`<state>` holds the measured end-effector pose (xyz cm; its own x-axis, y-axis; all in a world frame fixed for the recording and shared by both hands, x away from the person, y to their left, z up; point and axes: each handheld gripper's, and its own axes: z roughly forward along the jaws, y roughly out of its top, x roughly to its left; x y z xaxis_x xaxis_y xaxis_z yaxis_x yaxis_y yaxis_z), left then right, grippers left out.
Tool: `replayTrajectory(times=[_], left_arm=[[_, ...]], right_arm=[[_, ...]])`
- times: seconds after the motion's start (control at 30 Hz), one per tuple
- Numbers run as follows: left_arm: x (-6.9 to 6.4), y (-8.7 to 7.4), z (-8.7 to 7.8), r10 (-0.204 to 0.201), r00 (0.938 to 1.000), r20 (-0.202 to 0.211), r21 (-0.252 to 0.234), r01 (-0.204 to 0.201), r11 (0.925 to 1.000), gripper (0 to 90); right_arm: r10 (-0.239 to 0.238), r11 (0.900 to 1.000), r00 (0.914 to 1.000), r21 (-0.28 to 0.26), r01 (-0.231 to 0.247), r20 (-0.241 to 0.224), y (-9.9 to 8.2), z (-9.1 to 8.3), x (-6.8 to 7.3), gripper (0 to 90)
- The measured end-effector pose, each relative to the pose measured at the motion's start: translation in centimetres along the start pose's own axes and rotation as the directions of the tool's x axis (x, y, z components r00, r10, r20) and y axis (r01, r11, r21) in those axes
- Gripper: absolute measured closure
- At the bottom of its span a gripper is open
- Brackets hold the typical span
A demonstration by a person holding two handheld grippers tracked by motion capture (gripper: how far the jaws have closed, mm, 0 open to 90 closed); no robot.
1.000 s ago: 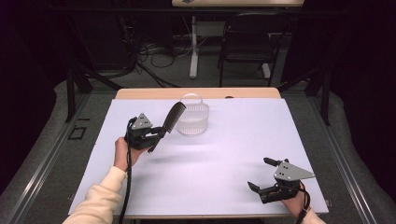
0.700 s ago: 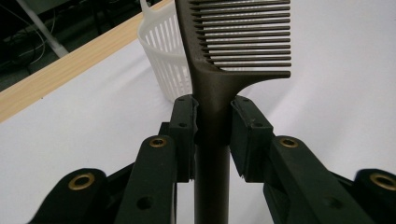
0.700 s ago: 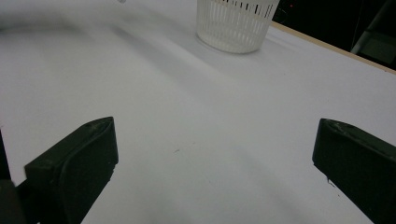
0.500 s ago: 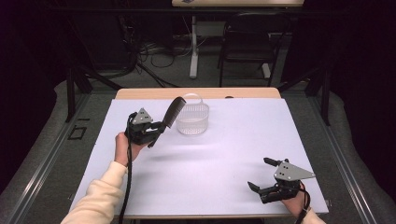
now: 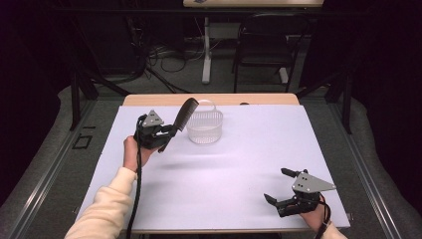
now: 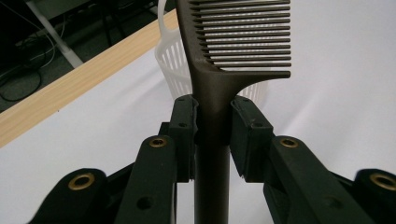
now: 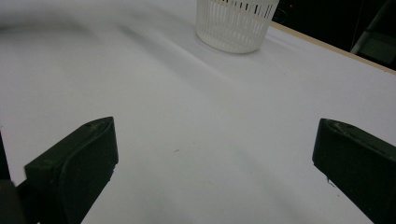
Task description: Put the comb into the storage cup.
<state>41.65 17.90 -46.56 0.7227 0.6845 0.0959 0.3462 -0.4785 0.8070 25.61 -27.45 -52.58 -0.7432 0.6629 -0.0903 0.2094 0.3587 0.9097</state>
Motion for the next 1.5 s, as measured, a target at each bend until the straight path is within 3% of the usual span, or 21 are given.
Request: replayTrajectory(times=[0.63, 1.5], left_arm=[[0.9, 1.1, 0.4, 0.002, 0.9997, -0.024, 0.004, -0.002, 1.0000, 71.8], [1.3, 3.2, 0.2, -0.003, 0.9987, -0.050, -0.037, 0.002, 0.9993, 71.8]], right_arm=[[0.000, 0.9999, 1.0000, 0.011, 0.000, 0.001, 0.0, 0.1, 0.0, 0.0], [0.003, 0.9999, 1.0000, 0.016, -0.003, 0.003, 0.0, 0.1, -0.1, 0.0]])
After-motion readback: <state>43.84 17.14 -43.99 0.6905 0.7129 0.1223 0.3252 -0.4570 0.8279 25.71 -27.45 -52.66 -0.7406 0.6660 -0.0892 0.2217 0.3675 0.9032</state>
